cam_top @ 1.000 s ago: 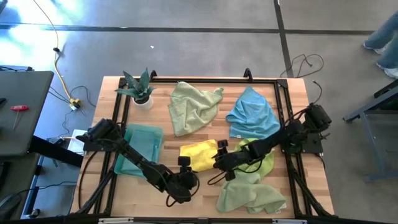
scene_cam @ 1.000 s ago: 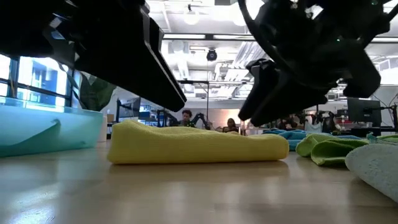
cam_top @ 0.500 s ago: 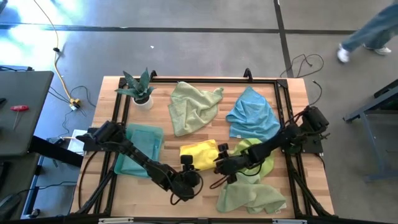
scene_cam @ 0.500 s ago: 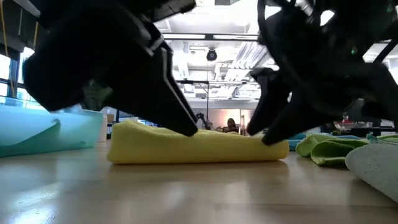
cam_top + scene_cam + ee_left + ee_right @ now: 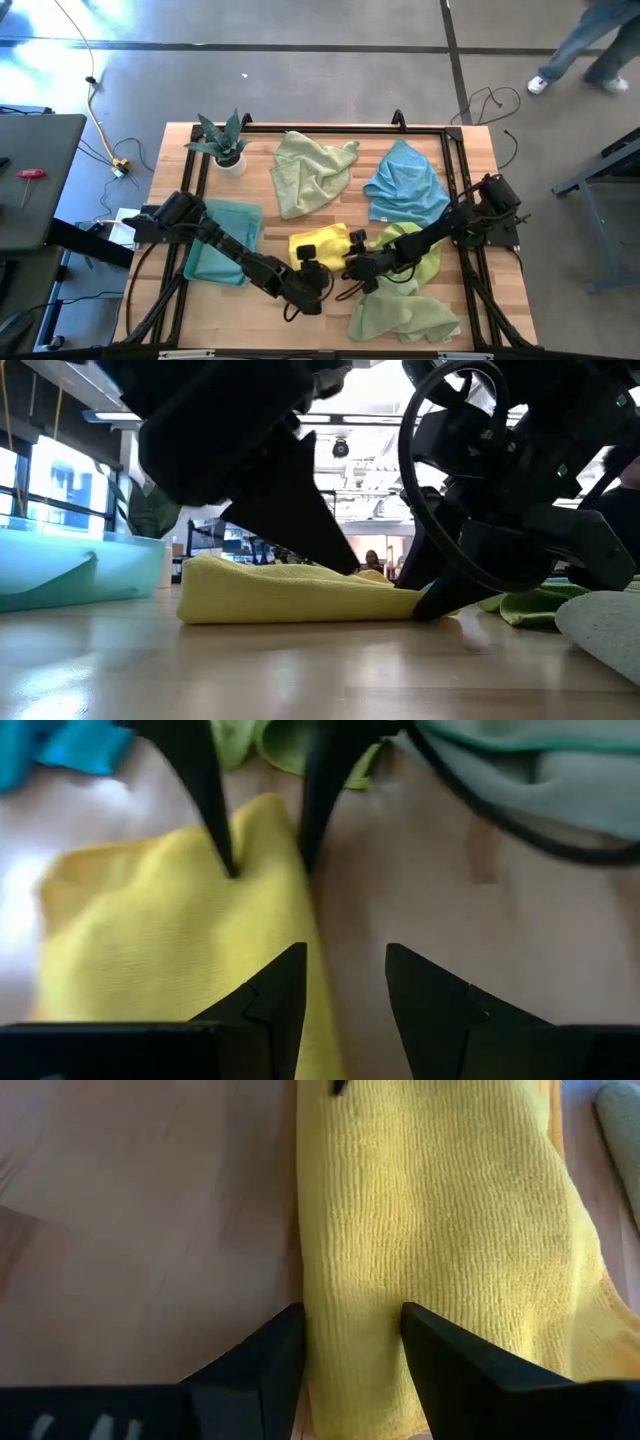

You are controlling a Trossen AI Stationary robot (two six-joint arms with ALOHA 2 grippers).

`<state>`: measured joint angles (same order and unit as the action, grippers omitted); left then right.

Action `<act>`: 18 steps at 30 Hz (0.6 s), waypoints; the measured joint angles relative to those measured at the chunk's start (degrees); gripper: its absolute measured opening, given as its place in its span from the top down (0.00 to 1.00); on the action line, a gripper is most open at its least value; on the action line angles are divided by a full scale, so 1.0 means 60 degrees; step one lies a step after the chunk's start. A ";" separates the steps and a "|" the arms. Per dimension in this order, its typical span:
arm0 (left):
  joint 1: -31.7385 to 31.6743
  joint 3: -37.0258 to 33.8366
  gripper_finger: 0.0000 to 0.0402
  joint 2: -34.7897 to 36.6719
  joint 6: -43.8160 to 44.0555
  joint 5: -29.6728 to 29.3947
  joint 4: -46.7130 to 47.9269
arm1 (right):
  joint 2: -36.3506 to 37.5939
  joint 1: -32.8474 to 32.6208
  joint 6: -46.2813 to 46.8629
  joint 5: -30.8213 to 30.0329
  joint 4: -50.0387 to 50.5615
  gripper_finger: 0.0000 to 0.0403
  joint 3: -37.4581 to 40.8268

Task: Fold microfiber towels
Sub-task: Put the yellow microfiber towel into the green bin

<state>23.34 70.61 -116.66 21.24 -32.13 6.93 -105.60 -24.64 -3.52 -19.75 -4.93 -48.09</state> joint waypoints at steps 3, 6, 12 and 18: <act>-0.0174 0.0000 0.68 0.0000 0.0035 0.0759 -0.0157 | -0.0011 0.0000 0.0193 0.0060 -0.0082 0.60 0.0002; -0.0385 0.0000 0.63 0.0000 0.0040 0.1298 0.0000 | -0.0027 0.0004 0.0323 0.0129 -0.0198 0.60 0.0007; -0.0843 0.0000 0.49 0.0004 0.0409 0.1426 0.0078 | -0.0040 0.0011 0.0533 0.0228 -0.0284 0.60 0.0016; -0.0791 0.0000 0.40 0.0004 -0.0252 0.1342 -0.0121 | -0.0040 0.0013 0.0544 0.0280 -0.0248 0.60 0.0016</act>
<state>18.59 70.61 -116.64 19.73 -24.08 6.21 -105.84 -24.56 -0.25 -18.06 -6.42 -47.99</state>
